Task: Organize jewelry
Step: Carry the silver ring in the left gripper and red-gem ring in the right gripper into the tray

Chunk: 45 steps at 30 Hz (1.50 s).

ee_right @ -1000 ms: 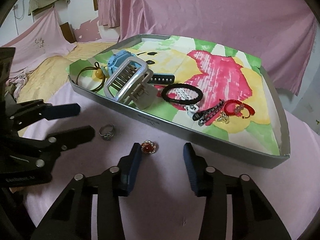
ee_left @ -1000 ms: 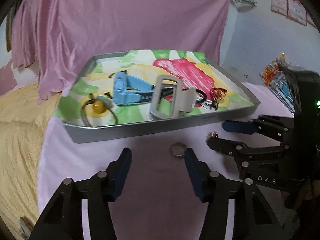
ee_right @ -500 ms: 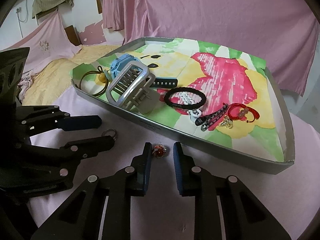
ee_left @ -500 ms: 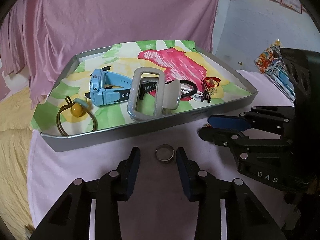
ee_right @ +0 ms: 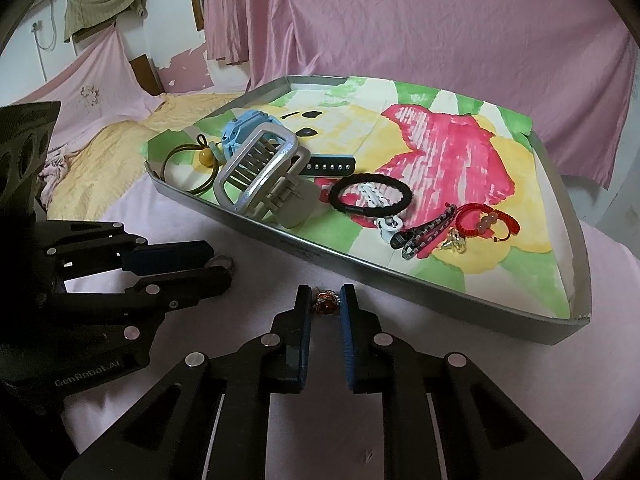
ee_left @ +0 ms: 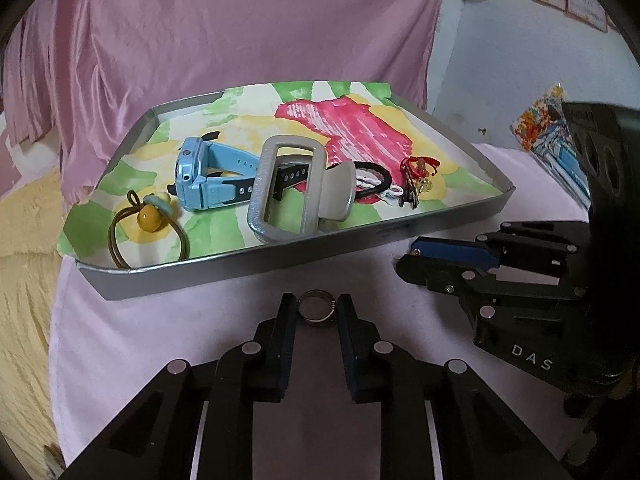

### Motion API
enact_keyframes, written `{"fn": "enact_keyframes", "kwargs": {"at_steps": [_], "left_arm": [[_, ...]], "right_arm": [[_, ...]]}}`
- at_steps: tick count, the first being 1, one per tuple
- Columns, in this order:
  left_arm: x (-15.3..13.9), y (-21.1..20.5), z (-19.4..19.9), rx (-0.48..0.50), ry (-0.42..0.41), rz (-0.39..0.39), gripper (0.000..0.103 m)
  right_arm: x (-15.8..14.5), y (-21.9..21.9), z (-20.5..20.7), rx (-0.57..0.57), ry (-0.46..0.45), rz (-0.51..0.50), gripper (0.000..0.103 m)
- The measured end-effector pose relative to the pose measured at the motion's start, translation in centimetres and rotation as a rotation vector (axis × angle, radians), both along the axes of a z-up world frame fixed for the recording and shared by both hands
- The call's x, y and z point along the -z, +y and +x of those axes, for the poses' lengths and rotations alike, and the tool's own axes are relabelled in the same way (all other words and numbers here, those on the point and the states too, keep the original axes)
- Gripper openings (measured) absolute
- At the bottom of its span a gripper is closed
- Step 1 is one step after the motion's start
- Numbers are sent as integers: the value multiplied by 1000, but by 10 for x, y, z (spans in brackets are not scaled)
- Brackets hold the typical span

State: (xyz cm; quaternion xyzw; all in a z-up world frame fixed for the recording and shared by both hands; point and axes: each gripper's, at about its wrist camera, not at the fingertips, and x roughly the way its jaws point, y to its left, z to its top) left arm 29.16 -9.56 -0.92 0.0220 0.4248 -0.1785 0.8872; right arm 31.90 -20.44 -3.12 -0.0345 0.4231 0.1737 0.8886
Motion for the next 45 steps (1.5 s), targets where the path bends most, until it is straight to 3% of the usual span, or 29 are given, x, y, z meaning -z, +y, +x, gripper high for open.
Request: {"fn": "enact_keyframes", "kwargs": {"at_steps": [12, 24, 33, 45], "left_arm": [[-8, 6, -11, -6, -49, -87, 19], [-42, 12, -17, -40, -197, -149, 19], [-67, 16, 26, -138, -276, -172, 19], [-68, 9, 84, -160, -256, -129, 19]], "right_arm": [[-10, -10, -15, 28, -41, 69, 13], [-35, -24, -15, 67, -132, 120, 13], [-54, -34, 20, 128, -200, 164, 13], [-39, -46, 84, 201, -127, 173, 13]]}}
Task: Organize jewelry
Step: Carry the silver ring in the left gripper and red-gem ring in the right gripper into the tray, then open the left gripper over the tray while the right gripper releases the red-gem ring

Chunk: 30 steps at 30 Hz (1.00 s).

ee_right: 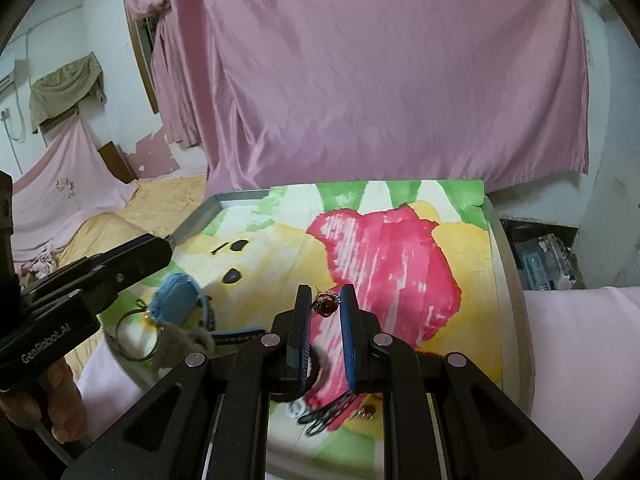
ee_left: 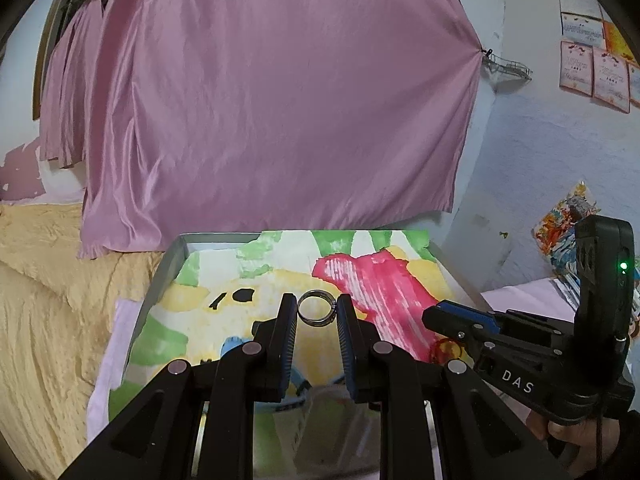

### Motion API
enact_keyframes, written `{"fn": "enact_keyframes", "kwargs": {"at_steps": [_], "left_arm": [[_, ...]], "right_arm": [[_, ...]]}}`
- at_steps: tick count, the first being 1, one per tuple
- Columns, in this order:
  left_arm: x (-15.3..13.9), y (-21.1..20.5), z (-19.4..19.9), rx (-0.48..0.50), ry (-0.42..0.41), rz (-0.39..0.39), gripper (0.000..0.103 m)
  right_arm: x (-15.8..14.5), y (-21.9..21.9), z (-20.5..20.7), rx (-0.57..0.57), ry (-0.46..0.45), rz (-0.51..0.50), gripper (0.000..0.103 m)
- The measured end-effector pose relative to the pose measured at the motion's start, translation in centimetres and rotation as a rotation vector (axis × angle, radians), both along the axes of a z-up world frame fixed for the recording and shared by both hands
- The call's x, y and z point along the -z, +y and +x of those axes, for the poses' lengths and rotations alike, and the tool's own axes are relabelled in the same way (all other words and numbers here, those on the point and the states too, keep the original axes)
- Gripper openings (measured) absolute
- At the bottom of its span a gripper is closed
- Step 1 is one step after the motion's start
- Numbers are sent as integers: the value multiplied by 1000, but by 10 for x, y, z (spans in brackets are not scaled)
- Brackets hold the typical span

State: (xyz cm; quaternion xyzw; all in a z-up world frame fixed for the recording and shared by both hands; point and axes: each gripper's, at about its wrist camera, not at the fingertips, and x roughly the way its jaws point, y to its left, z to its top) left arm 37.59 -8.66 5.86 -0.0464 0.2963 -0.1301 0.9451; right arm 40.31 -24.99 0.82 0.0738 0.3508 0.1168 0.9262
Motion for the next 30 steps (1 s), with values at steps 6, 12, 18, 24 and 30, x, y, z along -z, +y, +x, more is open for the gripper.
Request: {"fn": "enact_keyframes", "kwargs": {"at_steps": [6, 12, 18, 24, 30], "left_arm": [[11, -4, 21, 17, 63, 17, 19], [22, -5, 42, 29, 151, 35, 19], [34, -8, 58, 46, 218, 63, 19], [43, -14, 66, 66, 262, 89, 19], [50, -20, 70, 80, 286, 131, 19]], "right_arm": [[10, 0, 19, 9, 32, -11, 13], [24, 0, 29, 18, 79, -22, 13], [34, 5, 37, -12, 118, -15, 13], [39, 9, 41, -28, 134, -15, 13], [44, 12, 47, -37, 156, -16, 13]]}}
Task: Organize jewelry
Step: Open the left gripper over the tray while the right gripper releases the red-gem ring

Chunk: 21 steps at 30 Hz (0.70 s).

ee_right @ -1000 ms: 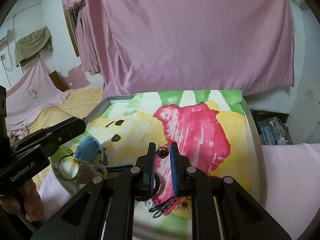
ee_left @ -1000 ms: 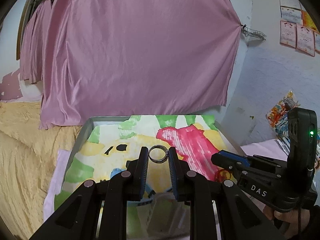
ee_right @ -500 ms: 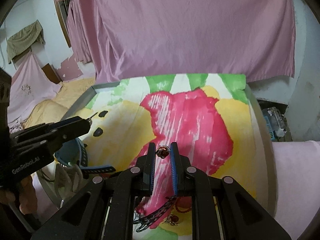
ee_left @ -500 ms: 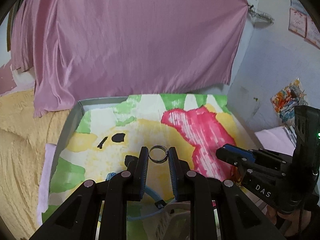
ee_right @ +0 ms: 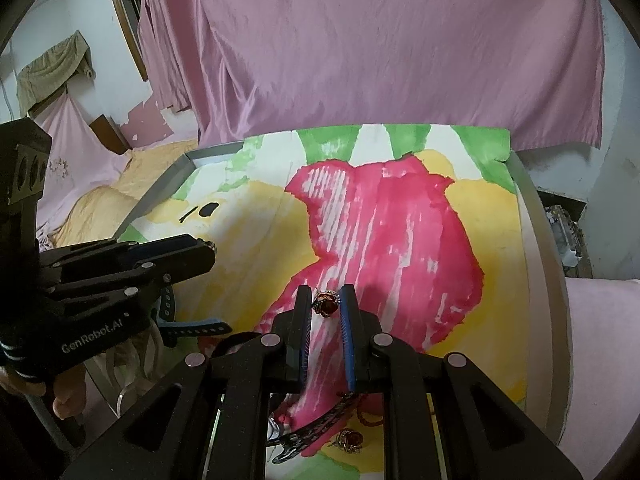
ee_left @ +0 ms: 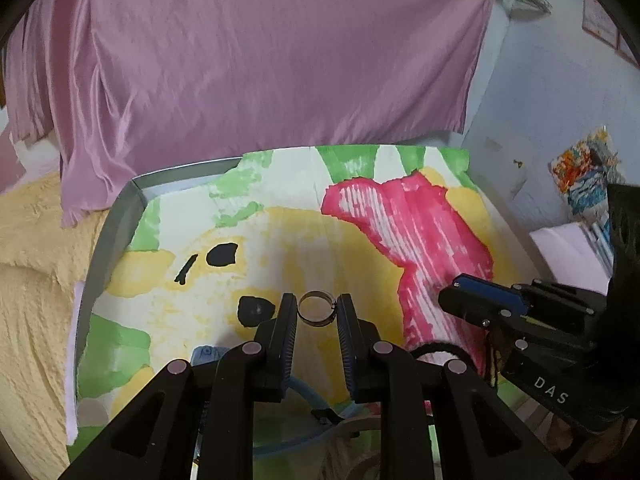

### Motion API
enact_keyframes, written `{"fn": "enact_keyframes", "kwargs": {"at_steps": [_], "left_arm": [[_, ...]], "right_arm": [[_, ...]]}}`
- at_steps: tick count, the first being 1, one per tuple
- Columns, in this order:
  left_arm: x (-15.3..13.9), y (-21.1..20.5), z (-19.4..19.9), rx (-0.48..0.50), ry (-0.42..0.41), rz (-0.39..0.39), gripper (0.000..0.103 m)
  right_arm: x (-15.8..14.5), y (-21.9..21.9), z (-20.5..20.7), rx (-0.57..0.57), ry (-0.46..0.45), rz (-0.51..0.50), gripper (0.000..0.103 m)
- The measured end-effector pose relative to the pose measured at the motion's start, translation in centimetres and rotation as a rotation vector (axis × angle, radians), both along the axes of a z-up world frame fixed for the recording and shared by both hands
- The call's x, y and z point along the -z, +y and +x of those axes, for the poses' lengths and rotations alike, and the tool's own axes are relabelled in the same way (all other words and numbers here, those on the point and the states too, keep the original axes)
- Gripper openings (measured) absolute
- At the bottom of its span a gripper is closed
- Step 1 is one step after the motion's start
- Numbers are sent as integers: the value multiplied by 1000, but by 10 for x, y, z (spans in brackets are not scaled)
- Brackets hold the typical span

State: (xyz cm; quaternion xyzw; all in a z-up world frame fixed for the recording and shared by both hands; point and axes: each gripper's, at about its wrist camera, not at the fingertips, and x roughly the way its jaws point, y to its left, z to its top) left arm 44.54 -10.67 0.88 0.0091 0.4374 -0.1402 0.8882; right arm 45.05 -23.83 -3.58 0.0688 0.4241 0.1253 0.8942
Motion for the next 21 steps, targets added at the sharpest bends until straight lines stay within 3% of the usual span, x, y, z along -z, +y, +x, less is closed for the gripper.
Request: {"fn": "enact_keyframes", "kwargs": {"at_steps": [8, 14, 16, 19, 21], "left_arm": [[1, -2, -1, 3, 3, 22, 20], [-7, 1, -6, -20, -29, 43, 20], [-12, 5, -10, -36, -48, 46, 26], [-22, 11, -18, -56, -83, 25, 45], [-30, 17, -27, -71, -114, 7, 58]], "right_arm": [[6, 3, 6, 1, 9, -2, 13], [4, 5, 3, 16, -8, -3, 30], [1, 5, 1, 21, -18, -6, 33], [-5, 3, -4, 30, -38, -1, 35], [-12, 3, -10, 40, -60, -6, 47]]}}
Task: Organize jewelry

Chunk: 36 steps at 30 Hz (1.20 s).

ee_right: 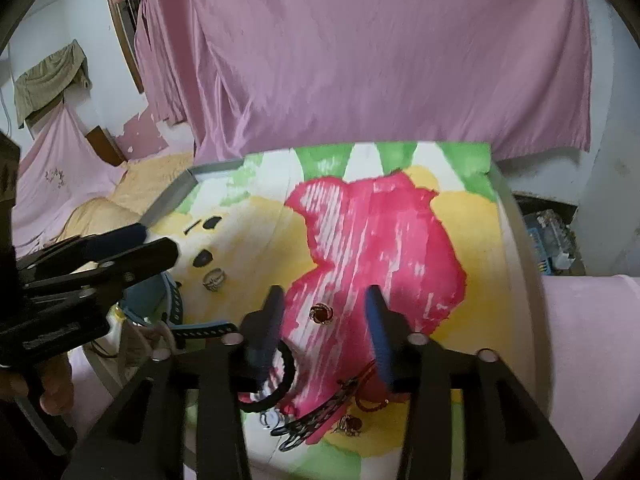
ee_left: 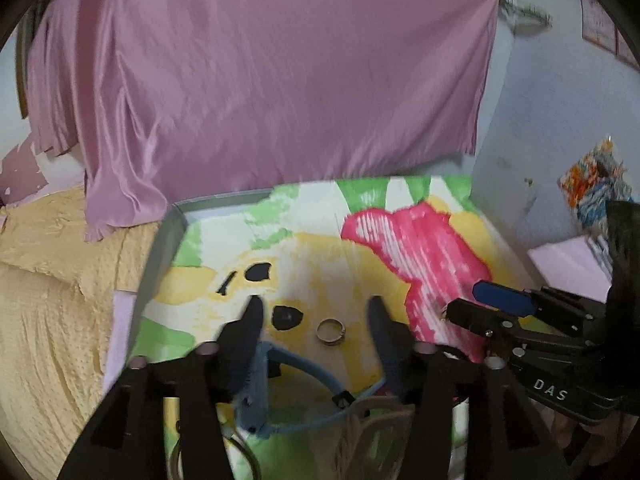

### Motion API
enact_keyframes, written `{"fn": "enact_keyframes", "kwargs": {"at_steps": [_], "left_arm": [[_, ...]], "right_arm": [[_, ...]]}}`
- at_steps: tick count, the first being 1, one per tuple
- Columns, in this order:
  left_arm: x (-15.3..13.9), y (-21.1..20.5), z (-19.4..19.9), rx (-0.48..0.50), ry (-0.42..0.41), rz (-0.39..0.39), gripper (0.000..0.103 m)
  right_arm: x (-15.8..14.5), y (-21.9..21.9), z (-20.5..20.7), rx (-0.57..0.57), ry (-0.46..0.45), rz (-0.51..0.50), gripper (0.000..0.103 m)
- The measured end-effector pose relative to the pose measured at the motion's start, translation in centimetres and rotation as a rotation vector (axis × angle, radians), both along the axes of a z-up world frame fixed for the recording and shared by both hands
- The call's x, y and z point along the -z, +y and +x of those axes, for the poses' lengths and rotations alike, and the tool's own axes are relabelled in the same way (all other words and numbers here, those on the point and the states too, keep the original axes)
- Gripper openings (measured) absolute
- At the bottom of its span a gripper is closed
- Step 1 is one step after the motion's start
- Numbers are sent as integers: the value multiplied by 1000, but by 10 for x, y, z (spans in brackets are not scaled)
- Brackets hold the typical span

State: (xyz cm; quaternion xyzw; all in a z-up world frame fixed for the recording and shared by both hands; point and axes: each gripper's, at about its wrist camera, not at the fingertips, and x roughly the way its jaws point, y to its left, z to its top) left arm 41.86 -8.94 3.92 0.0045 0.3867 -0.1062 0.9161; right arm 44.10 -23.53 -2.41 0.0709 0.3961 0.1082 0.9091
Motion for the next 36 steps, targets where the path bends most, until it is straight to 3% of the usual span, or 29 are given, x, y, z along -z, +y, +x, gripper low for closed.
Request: {"fn": "enact_keyframes", "kwargs": {"at_steps": [4, 8, 15, 20, 28, 36], "left_arm": [[-14, 12, -20, -30, -57, -17, 64], [-23, 23, -43, -64, -115, -44, 80], [-29, 41, -94, -117, -223, -77, 99], [-31, 50, -137, -143, -305, -104, 102], [-27, 54, -200, -180, -391, -90, 102], [-13, 53, -232, -190, -426, -74, 102]], "right_arm": [[-14, 2, -16, 12, -46, -4, 53], [-28, -2, -41, 33, -105, -5, 66], [-47, -15, -101, 92, -234, 22, 83], [-53, -23, -147, 134, -307, 34, 95], [-51, -24, -220, 219, -409, 4, 97], [-46, -24, -269, 265, -482, -8, 97]]}}
